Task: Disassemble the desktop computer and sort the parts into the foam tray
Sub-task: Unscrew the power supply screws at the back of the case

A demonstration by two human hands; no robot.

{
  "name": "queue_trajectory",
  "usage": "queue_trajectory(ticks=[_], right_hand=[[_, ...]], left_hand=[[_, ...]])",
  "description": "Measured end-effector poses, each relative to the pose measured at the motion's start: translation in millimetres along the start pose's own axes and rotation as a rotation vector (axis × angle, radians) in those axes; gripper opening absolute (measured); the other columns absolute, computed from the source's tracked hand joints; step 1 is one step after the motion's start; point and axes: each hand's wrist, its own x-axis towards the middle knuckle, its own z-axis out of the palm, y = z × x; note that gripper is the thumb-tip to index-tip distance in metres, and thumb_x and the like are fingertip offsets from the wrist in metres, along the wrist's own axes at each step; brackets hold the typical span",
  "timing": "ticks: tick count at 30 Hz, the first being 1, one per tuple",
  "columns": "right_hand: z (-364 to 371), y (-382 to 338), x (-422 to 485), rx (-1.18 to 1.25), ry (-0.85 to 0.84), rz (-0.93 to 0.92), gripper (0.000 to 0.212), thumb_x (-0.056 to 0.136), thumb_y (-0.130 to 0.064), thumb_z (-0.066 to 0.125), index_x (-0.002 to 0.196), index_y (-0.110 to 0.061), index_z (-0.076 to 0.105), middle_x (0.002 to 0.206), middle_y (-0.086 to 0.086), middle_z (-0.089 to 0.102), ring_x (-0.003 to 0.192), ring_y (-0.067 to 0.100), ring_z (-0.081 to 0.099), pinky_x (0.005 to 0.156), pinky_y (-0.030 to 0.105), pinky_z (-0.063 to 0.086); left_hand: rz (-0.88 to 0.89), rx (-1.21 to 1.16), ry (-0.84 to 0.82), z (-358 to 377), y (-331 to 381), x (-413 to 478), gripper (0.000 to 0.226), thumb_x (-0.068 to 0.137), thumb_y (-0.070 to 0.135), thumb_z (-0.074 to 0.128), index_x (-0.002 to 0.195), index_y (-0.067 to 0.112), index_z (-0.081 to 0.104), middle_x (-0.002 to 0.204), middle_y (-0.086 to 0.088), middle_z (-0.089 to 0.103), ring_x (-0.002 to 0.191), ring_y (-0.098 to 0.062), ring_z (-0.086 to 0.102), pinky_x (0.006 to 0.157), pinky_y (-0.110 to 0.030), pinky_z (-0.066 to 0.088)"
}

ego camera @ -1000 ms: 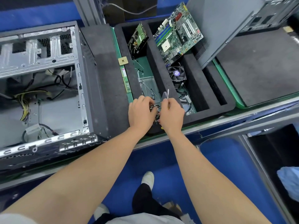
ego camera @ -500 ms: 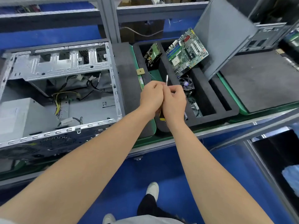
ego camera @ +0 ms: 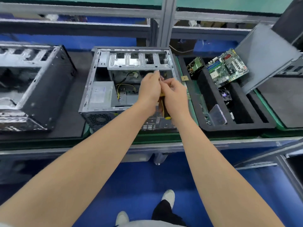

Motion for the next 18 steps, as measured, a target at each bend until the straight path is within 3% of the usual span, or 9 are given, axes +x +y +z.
queue_trajectory(ticks=[2,5,7,10,13,16,18], right_hand=[[25,-1,-17,-0.009,-0.115,-0.044,0.023,0.099,-0.036,0.065,0.086,-0.017,0.065,0.063,0.002,0.066,0.044,0.024,0.057,0.038,0.031,0.045],[59,4,-43,-0.03,-0.289,-0.04,0.027,0.1,-0.038,0.063,0.078,-0.023,0.065,0.059,0.001,0.062,0.039,0.024,0.05,0.037,0.029,0.039],[79,14,-59,-0.053,-0.395,-0.012,0.034,0.102,-0.041,0.06,0.079,-0.016,0.065,0.06,0.004,0.059,0.039,0.023,0.047,0.038,0.027,0.037],[102,33,-81,-0.036,-0.493,0.054,0.037,0.104,-0.039,0.057,0.088,-0.006,0.062,0.063,0.009,0.054,0.04,0.023,0.044,0.038,0.027,0.036],[119,54,-102,-0.067,-0.519,0.15,0.034,0.104,-0.039,0.057,0.081,-0.015,0.064,0.061,0.006,0.053,0.04,0.023,0.046,0.039,0.028,0.038],[132,81,-125,-0.127,-0.469,0.306,0.034,0.098,-0.045,0.055,0.071,-0.027,0.065,0.06,0.004,0.057,0.037,0.025,0.05,0.039,0.028,0.039],[139,100,-137,-0.145,-0.402,0.441,0.032,0.092,-0.045,0.052,0.071,-0.024,0.064,0.06,0.004,0.059,0.037,0.025,0.051,0.041,0.028,0.039]], left_hand=[[0.017,-0.016,0.091,-35,-3,-10,0.038,0.099,0.045,0.04,0.076,0.018,0.053,0.081,-0.008,0.055,0.077,-0.024,0.051,0.07,-0.041,0.04],[0.017,-0.009,0.212,-86,-12,-30,0.043,0.094,0.036,0.04,0.056,0.024,0.056,0.072,-0.004,0.059,0.074,-0.025,0.053,0.069,-0.042,0.042],[-0.006,0.004,0.253,-114,-23,-45,0.045,0.09,0.031,0.04,0.049,0.025,0.059,0.07,-0.003,0.062,0.072,-0.025,0.055,0.068,-0.042,0.045],[-0.05,-0.009,0.318,-147,-45,-63,0.038,0.086,0.027,0.044,0.054,0.025,0.064,0.071,-0.002,0.067,0.07,-0.025,0.06,0.064,-0.039,0.052],[-0.137,-0.072,0.339,-172,-78,-72,0.028,0.089,0.021,0.05,0.068,0.021,0.069,0.069,-0.004,0.069,0.066,-0.023,0.063,0.065,-0.038,0.056],[-0.343,-0.101,0.253,-184,-110,-72,0.018,0.094,0.016,0.058,0.08,0.016,0.069,0.058,-0.003,0.065,0.05,-0.017,0.06,0.062,-0.032,0.055],[-0.471,-0.038,0.203,-185,-127,-70,0.015,0.097,0.016,0.061,0.084,0.014,0.069,0.056,-0.005,0.063,0.048,-0.019,0.056,0.059,-0.03,0.054]])
